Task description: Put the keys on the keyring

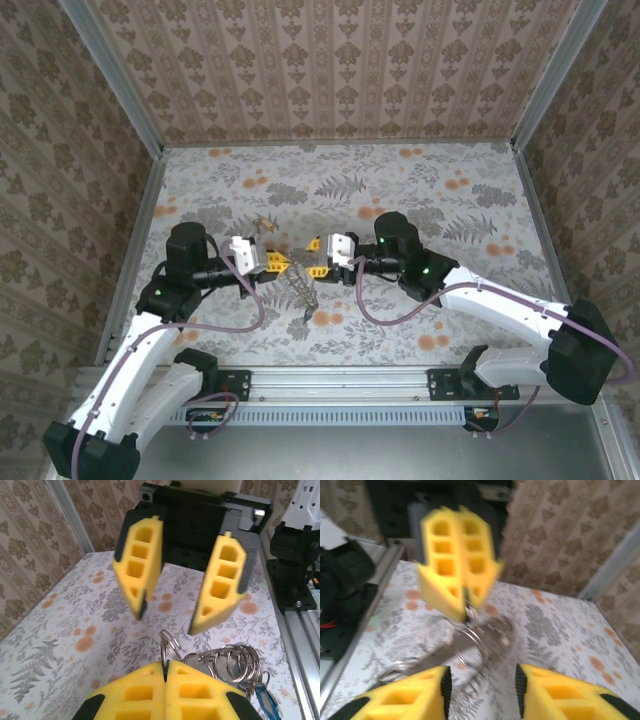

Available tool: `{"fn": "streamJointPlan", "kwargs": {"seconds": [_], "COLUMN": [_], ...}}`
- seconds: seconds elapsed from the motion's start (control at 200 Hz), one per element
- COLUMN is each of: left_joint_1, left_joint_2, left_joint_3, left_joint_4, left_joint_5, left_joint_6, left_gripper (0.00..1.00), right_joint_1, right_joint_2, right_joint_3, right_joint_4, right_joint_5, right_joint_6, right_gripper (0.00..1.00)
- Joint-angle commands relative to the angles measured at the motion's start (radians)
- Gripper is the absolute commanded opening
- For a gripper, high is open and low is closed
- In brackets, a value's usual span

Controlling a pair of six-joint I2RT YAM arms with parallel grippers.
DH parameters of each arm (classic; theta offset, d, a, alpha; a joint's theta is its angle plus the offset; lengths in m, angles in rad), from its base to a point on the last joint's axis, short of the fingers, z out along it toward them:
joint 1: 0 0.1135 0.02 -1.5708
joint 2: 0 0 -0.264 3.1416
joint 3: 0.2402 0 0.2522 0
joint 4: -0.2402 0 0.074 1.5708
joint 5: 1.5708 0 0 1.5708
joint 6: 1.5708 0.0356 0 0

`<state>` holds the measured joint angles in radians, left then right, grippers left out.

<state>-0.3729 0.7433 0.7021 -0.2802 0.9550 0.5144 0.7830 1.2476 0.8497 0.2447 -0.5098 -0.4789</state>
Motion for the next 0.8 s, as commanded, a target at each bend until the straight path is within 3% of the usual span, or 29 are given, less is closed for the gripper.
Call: {"fn": "streamJointPlan", "kwargs": {"seconds": [0.0, 0.205, 0.335, 0.48, 0.59, 0.795], "left_joint_1": [0.027, 0.081, 0.116, 0.18, 0.219, 0.34], "left_joint_2": [-0.033, -0.073, -0.094, -0.103, -0.086, -0.067], "left_joint_3": [0.006, -0.003, 0.003, 0.046, 0.098, 0.131], "left_joint_4": [-0.019, -0.075, -0.085, -0.145, -0.197, -0.197], "left_joint_5": [-0.023, -0.058, -0.172, -0.303, -0.477, -0.661], "left_joint_6": [-0.017, 0.007, -0.046, -0.052, -0.068, -0.165], "left_gripper": [0.0, 0.0, 0.0, 0.0, 0.0, 0.0], "right_joint_1": [-0.019, -0.042, -0.044, -0.045, -0.045, -0.038], "right_joint_2": [0.024, 0.224, 0.393, 0.582, 0.723, 1.006], "right_joint_3": [0.009, 0.068, 0.228, 0.411, 0.556, 0.852], "right_joint_4": [0.097, 0.278, 0.128, 0.016, -0.083, -0.221], "right_joint_5": [0.177, 0.435, 0.63, 0.603, 0.602, 0.519], "right_joint_6": [0.082, 0.37, 0.634, 0.79, 0.922, 1.009], "right_gripper": [0.49, 0.56, 0.52, 0.47, 0.47, 0.45]}}
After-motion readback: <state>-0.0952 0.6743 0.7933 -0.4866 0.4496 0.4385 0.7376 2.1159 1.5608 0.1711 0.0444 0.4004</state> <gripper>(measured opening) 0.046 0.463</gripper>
